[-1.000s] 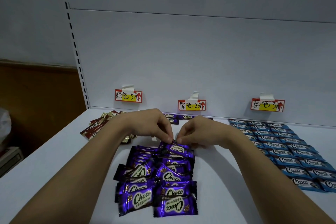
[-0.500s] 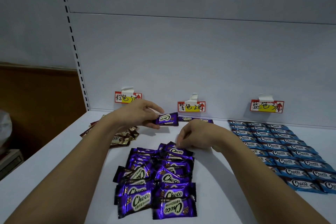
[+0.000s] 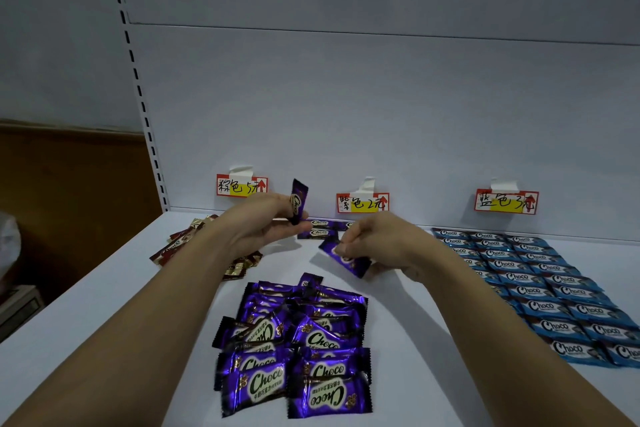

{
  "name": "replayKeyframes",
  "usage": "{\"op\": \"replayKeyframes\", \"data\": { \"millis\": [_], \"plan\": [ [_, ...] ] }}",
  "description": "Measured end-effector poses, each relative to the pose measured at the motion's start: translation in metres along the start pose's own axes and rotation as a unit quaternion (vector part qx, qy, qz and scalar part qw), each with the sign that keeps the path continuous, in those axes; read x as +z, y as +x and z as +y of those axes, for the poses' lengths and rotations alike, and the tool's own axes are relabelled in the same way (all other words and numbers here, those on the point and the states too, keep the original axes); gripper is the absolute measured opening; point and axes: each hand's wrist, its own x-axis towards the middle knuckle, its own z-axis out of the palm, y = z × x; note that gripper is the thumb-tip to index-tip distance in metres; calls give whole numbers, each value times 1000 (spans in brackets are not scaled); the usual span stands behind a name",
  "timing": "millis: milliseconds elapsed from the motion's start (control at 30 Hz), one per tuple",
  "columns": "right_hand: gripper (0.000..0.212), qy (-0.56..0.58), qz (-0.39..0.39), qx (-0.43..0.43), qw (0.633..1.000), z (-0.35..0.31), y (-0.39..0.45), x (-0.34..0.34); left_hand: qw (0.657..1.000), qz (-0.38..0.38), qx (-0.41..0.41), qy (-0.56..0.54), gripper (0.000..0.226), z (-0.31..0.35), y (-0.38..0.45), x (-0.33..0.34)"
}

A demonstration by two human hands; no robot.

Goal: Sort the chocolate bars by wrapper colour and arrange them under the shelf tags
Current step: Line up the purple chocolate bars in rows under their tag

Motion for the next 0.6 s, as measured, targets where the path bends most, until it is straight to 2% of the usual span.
{"op": "replayKeyframes", "data": {
  "millis": [100,200,433,533,600],
  "plan": [
    [6,72,11,17,997,5,4,-10,1000,1,-13,-28,12,-2,2,0],
    [11,91,10,28,995,9,6,-14,999,-28,-13,-27,16,-3,2,-1],
    [21,121,16,45,991,15,7,-25,996,-51,21,70,13,-3,0,2],
    [15,125,9,0,992,18,8,-26,995,-32,32,87,4,-4,0,3],
    [21,52,11,-59,997,20,9,-27,995,-20,40,89,3,-4,1,2]
  ]
}}
